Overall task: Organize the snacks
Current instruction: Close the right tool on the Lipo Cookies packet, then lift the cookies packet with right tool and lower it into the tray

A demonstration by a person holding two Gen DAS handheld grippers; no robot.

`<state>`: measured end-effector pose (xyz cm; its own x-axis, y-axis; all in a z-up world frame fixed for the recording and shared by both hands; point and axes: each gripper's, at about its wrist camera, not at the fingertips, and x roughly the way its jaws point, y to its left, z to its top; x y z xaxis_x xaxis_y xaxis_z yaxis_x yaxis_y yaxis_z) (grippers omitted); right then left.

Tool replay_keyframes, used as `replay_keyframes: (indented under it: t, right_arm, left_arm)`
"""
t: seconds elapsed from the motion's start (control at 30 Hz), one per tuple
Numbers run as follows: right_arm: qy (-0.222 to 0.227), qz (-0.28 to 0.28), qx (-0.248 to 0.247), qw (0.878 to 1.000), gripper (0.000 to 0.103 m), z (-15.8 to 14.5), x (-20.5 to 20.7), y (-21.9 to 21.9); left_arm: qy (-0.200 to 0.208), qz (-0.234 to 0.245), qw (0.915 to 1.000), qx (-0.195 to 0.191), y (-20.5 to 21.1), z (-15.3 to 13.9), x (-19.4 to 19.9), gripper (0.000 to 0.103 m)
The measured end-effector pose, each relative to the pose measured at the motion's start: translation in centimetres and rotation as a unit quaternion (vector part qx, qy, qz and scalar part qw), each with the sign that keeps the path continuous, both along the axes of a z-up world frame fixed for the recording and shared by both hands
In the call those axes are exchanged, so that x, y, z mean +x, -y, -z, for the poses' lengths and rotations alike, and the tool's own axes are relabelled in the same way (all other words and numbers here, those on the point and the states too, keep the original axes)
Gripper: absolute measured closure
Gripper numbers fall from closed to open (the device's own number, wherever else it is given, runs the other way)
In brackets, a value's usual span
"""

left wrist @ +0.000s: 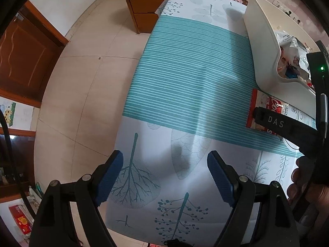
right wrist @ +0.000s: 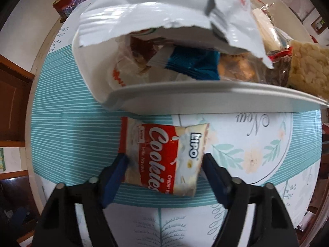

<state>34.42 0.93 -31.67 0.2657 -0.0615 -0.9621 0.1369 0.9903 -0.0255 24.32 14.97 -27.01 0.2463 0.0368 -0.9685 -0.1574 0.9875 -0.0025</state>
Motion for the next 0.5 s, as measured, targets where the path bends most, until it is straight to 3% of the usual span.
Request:
replay_keyframes:
  t: [0.3, 0.5]
  right_arm:
    - [0.009, -0.009, 0.019, 1.000, 0.050, -0.5, -1.5, 1.3]
    - [0.003, -0.021, 0.035, 0.999, 0.053, -0.3, -2.8, 2.7]
  left_arm:
    - [-0.011, -0.008, 0.9999, -0.010, 0.6, 0.3, 0.0, 0.020]
    - [-0.008, -0.005, 0.9999, -0.005, 2.5, -0.3, -0.5, 0.020]
